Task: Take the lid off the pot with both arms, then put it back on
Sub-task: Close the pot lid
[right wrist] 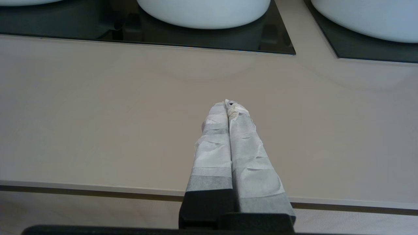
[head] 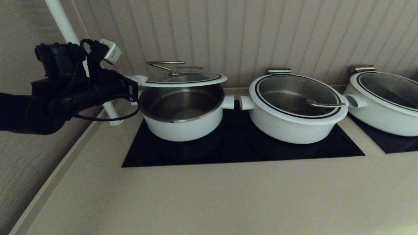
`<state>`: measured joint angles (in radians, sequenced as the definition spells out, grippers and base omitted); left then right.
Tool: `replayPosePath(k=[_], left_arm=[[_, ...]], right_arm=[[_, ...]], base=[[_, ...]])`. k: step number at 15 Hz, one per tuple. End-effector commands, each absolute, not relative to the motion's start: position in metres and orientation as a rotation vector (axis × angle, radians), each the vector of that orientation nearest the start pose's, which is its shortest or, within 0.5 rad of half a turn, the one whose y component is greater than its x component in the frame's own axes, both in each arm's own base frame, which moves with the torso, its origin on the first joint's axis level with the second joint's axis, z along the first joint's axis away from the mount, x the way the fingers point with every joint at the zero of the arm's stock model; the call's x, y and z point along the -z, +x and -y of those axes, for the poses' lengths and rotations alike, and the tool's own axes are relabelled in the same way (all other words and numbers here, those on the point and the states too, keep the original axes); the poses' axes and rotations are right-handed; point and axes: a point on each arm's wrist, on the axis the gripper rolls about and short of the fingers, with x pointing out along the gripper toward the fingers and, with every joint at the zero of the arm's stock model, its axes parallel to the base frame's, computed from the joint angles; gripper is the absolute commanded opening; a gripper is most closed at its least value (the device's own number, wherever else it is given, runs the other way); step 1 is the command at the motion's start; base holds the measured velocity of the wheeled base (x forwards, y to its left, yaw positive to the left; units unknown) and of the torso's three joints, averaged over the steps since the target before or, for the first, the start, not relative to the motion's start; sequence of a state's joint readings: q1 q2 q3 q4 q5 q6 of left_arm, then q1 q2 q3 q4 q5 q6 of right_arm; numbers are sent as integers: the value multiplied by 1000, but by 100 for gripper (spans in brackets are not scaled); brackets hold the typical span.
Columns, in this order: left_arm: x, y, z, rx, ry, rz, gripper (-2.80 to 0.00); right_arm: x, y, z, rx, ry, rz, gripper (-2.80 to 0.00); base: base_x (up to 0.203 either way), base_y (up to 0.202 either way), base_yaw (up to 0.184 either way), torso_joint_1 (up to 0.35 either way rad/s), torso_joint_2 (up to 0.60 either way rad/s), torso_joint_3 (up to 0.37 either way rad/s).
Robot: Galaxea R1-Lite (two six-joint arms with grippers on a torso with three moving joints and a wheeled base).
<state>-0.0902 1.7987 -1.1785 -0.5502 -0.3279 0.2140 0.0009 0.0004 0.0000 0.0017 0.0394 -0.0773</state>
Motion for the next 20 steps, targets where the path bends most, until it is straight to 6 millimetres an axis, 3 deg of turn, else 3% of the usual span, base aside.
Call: replayPosePath(k=[1,20], left_arm=[[-243,352,39,425,205,-30,-280],[-225,344,38,428,205,-61,-280]], right_arm=[[-75,-23,-1,-42,-78,-1,-280],[-75,-23,-1,-40,-78,0,-280]], base=[[0,0,0,0,0,0],[0,0,0,0,0,0]])
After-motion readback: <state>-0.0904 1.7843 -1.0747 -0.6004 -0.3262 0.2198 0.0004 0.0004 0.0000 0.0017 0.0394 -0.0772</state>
